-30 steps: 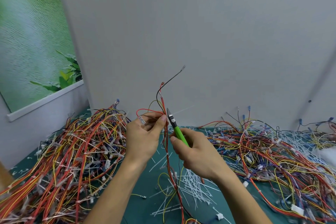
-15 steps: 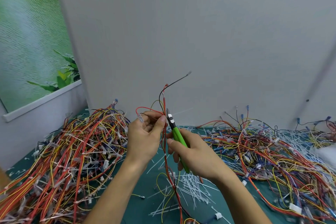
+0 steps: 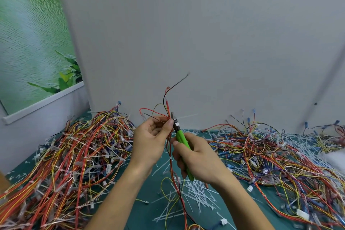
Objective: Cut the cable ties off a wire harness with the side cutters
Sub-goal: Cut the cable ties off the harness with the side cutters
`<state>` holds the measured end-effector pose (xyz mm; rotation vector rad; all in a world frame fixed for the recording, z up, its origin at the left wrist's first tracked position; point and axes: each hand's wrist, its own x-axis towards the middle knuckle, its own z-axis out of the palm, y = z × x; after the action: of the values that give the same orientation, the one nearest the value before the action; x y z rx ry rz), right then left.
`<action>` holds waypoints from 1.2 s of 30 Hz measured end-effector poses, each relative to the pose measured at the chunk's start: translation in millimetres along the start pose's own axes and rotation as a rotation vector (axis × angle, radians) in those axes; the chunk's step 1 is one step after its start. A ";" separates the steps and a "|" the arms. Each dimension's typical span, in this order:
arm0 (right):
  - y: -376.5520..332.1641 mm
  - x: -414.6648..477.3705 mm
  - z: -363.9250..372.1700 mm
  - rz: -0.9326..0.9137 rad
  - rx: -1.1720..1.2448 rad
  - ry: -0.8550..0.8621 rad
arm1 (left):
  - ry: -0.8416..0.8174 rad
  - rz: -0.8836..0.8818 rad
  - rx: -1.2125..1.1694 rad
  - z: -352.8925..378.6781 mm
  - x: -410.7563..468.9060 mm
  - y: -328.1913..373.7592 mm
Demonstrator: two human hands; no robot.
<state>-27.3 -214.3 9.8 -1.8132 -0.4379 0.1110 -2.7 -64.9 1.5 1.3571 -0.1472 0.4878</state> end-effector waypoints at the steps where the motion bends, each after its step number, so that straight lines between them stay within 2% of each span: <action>1: -0.3 -0.3 0.4 0.004 0.006 -0.005 | 0.007 -0.002 -0.002 -0.1 -0.3 -0.7; 12: -3.7 -3.5 -3.8 0.067 0.048 -0.078 | 0.006 -0.005 -0.066 -0.6 -1.2 -3.6; 18: -0.7 -1.8 -3.2 0.058 0.038 -0.056 | 0.016 -0.026 -0.065 -0.8 0.0 -4.9; 23: -2.6 -1.8 -4.1 0.070 0.124 -0.090 | 0.006 -0.046 -0.060 -2.7 2.3 -5.8; 30: -1.9 -1.6 -5.4 0.094 0.025 -0.129 | 0.016 -0.096 -0.011 -1.9 1.6 -10.6; 36: 2.3 0.0 -2.8 0.080 -0.020 -0.083 | 0.029 -0.109 -0.011 -1.7 2.1 -12.4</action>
<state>-25.9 -217.4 8.4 -1.8511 -0.4267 0.2383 4.1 -64.3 -9.2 1.3397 -0.0519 0.4147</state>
